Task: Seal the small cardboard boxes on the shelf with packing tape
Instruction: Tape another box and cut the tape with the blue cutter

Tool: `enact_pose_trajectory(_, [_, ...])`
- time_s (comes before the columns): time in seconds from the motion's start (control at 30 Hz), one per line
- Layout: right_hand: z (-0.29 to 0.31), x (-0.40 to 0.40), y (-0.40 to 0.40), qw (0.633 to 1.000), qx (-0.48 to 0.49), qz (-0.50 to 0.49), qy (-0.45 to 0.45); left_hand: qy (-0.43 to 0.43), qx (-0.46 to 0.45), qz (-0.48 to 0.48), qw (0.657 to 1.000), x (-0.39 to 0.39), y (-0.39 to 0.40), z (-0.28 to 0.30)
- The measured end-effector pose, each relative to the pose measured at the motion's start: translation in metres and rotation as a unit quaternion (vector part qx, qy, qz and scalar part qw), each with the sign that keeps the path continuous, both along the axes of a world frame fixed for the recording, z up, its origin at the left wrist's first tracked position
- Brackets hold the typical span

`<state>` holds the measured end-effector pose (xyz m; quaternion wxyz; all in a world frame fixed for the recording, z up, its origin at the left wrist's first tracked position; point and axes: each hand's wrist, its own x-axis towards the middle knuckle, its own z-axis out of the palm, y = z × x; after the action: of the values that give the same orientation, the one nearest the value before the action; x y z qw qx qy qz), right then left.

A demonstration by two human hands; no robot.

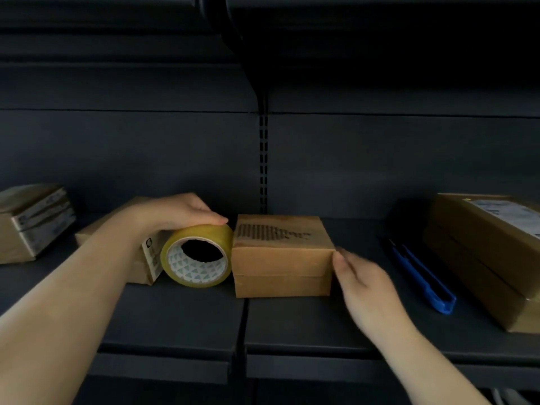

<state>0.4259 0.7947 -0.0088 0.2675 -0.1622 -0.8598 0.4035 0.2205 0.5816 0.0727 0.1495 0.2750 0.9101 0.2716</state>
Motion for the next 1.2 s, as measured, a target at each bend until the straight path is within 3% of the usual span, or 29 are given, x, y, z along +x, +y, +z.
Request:
enact_pose_trajectory(0.1, [0.031, 0.001, 0.014, 0.99, 0.051, -0.019, 0.131, -0.002, 0.001, -0.001, 1.0, 0.001, 0.0, 0.0])
enact_pose_trajectory(0.17, [0.055, -0.008, 0.019, 0.987, 0.028, 0.027, 0.159, -0.003, 0.004, 0.001, 1.0, 0.001, 0.0, 0.0])
enact_pose_trajectory(0.23, [0.075, -0.021, 0.017, 0.989, 0.04, 0.108, 0.092, 0.0, 0.003, 0.0, 1.0, 0.001, 0.0, 0.001])
enact_pose_trajectory(0.27, [0.084, -0.028, 0.013, 0.984, 0.096, 0.149, 0.028, 0.001, 0.003, -0.002, 1.0, 0.001, 0.0, 0.001])
enact_pose_trajectory(0.3, [0.09, -0.037, 0.006, 0.965, 0.166, 0.195, -0.046, 0.0, 0.004, -0.004, 1.0, 0.002, 0.0, 0.001])
enact_pose_trajectory(0.37, [0.093, -0.057, -0.011, 0.893, 0.301, 0.282, -0.18, -0.004, 0.011, -0.005, 1.0, 0.004, 0.002, 0.001])
enact_pose_trajectory(0.43, [0.089, -0.077, -0.026, 0.838, 0.364, 0.312, -0.262, -0.012, 0.021, -0.006, 1.0, 0.005, 0.002, 0.002])
enact_pose_trajectory(0.47, [0.086, -0.086, -0.031, 0.827, 0.372, 0.312, -0.283, -0.011, 0.027, -0.005, 1.0, 0.006, 0.002, 0.002])
enact_pose_trajectory(0.63, [0.081, -0.093, -0.02, 0.862, 0.302, 0.31, -0.266, -0.039, 0.059, -0.034, 0.997, 0.007, -0.017, 0.004])
enact_pose_trajectory(0.73, [0.089, -0.076, 0.003, 0.906, 0.17, 0.338, -0.189, -0.153, 0.248, -0.055, 0.955, 0.007, -0.035, 0.009])
enact_pose_trajectory(0.8, [0.092, -0.063, 0.008, 0.916, 0.132, 0.355, -0.133, -0.194, 0.333, -0.1, 0.917, 0.005, -0.04, 0.015])
enact_pose_trajectory(0.9, [0.092, -0.046, 0.012, 0.927, 0.075, 0.366, -0.033, -0.237, 0.32, -0.223, 0.89, 0.013, -0.034, 0.032])
enact_pose_trajectory(0.97, [0.089, -0.037, 0.019, 0.934, 0.023, 0.354, 0.035, -0.258, 0.307, -0.226, 0.888, 0.016, -0.027, 0.039])
enact_pose_trajectory(1.2, [0.061, -0.028, 0.028, 0.921, -0.116, 0.356, 0.108, -0.17, 0.193, -0.17, 0.951, 0.031, 0.003, 0.04])
